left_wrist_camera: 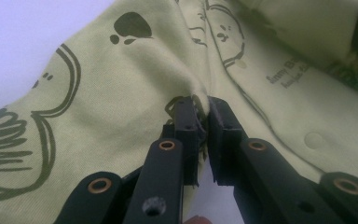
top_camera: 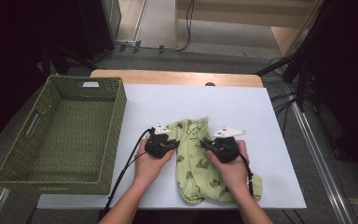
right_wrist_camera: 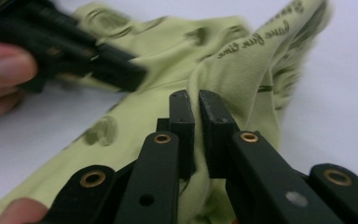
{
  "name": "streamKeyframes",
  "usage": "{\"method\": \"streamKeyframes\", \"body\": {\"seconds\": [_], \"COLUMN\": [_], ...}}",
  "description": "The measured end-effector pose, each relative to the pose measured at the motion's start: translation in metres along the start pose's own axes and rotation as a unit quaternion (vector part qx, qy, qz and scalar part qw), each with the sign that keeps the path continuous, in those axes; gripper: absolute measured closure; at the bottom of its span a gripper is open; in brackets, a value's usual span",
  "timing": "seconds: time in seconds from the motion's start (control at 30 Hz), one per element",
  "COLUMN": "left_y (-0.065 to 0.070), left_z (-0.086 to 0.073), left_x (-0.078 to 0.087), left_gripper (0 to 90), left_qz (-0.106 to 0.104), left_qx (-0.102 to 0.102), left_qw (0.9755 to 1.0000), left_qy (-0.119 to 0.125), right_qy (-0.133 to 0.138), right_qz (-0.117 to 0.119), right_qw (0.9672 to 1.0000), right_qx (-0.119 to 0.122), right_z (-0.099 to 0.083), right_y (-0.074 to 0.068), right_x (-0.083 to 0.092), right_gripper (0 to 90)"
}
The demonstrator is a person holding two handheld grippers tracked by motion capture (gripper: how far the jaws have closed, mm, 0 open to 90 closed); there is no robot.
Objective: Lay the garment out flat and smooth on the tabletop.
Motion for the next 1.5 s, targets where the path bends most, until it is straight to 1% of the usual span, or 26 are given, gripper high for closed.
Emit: {"method": "streamKeyframes", "body": {"seconds": [0.07,0.1,0.17,0.2,0.27,0.3,0.37,0.43,0.47,0.5,0.57,0.63,0.67,0.7,0.73,0.8,0.9,0.97,1.0,1.03,1.07,1.1,1.13,1.2,1.33,1.5], "left_y": [0.000,0.000,0.000,0.000,0.000,0.000,0.000,0.000,0.000,-0.001,-0.001,-0.001,-0.001,-0.001,-0.001,-0.001,-0.001,0.000,0.000,0.000,0.000,0.000,0.000,0.000,0.000,0.000], "left_z": [0.000,0.000,0.000,-0.001,0.000,0.000,0.000,0.000,0.000,0.000,0.000,0.000,0.000,0.000,0.000,0.000,-0.001,-0.001,-0.001,-0.001,-0.001,-0.001,-0.001,-0.001,-0.002,-0.002], "left_x": [0.000,0.000,0.000,0.000,0.000,0.000,0.000,0.000,0.000,0.000,0.000,0.000,0.000,0.000,0.000,0.000,0.000,0.000,0.000,0.000,0.000,0.000,0.000,0.000,0.000,0.000], "left_gripper": [83.2,83.2,83.3,83.2,83.2,83.3,83.2,83.2,83.2,83.2,83.2,83.2,83.2,83.3,83.2,83.3,83.3,83.3,83.3,83.3,83.3,83.3,83.3,83.3,83.3,83.3], "left_qz": [0.001,0.000,-0.001,-0.001,-0.002,-0.002,-0.002,-0.002,-0.002,-0.002,-0.003,-0.004,-0.004,-0.004,-0.004,-0.004,-0.003,-0.003,-0.002,-0.001,-0.002,-0.002,-0.002,-0.002,-0.001,-0.001], "left_qx": [0.002,0.002,0.003,0.004,0.005,0.004,0.004,0.005,0.006,0.005,0.005,0.006,0.006,0.006,0.006,0.007,0.005,0.006,0.004,0.003,0.004,0.004,0.003,0.003,0.003,0.003], "left_qw": [1.0000,1.0000,1.0000,1.0000,1.0000,1.0000,1.0000,1.0000,1.0000,1.0000,1.0000,1.0000,1.0000,1.0000,1.0000,1.0000,1.0000,1.0000,1.0000,1.0000,1.0000,1.0000,1.0000,1.0000,1.0000,1.0000], "left_qy": [0.002,0.002,0.003,0.003,0.003,0.003,0.002,0.003,0.004,0.003,0.003,0.003,0.002,0.002,0.002,0.002,0.003,0.004,0.005,0.004,0.005,0.005,0.005,0.005,0.006,0.007], "right_qy": [-0.019,-0.026,-0.029,-0.028,-0.011,-0.003,0.021,0.049,0.065,0.076,0.081,0.071,0.063,0.055,0.047,0.034,0.022,0.009,0.003,-0.004,-0.008,-0.013,-0.013,-0.001,0.024,0.042], "right_qz": [0.004,0.004,0.020,0.033,0.054,0.058,0.055,0.047,0.044,0.036,0.010,-0.011,-0.017,-0.017,-0.012,0.000,0.023,0.037,0.042,0.054,0.068,0.069,0.065,0.061,0.027,-0.014], "right_qw": [0.9996,0.9993,0.9992,0.9989,0.9983,0.9981,0.9981,0.9977,0.9969,0.9964,0.9962,0.9960,0.9959,0.9959,0.9958,0.9961,0.9959,0.9958,0.9958,0.9951,0.9941,0.9943,0.9948,0.9951,0.9965,0.9967], "right_qx": [0.021,0.028,0.020,0.016,0.021,0.020,0.020,0.007,-0.002,-0.009,-0.030,-0.052,-0.062,-0.070,-0.078,-0.082,-0.084,-0.084,-0.082,-0.083,-0.084,-0.080,-0.077,-0.078,-0.076,-0.067], "right_z": [0.000,-0.002,-0.007,-0.008,-0.008,-0.008,-0.006,-0.004,-0.004,-0.004,-0.007,-0.014,-0.018,-0.021,-0.025,-0.030,-0.032,-0.032,-0.032,-0.032,-0.032,-0.032,-0.032,-0.032,-0.030,-0.027], "right_y": [-0.010,-0.013,-0.016,-0.016,-0.015,-0.014,-0.010,-0.002,0.004,0.011,0.026,0.041,0.047,0.052,0.055,0.057,0.053,0.050,0.048,0.047,0.046,0.045,0.045,0.046,0.053,0.068], "right_x": [-0.012,-0.016,-0.021,-0.022,-0.018,-0.014,-0.004,0.009,0.016,0.022,0.030,0.033,0.032,0.030,0.027,0.020,0.008,-0.001,-0.004,-0.007,-0.009,-0.009,-0.008,-0.003,0.015,0.042], "right_gripper": [82.0,81.2,75.8,70.9,60.3,56.4,53.3,52.8,52.9,54.2,57.4,59.2,59.1,58.9,58.2,56.7,54.9,55.7,60.5,69.9,75.2,80.7,85.3,86.6,87.1,87.2]}}
Point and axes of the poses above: each handheld gripper's, and its own axes: x roughly backward along the jaws, z roughly out of its top, y roughly to its right, the point moved 2 cm from there along -x, roughly forward along the jaws, and after that the axes turned 13 degrees about x, right-handed, at the moved point
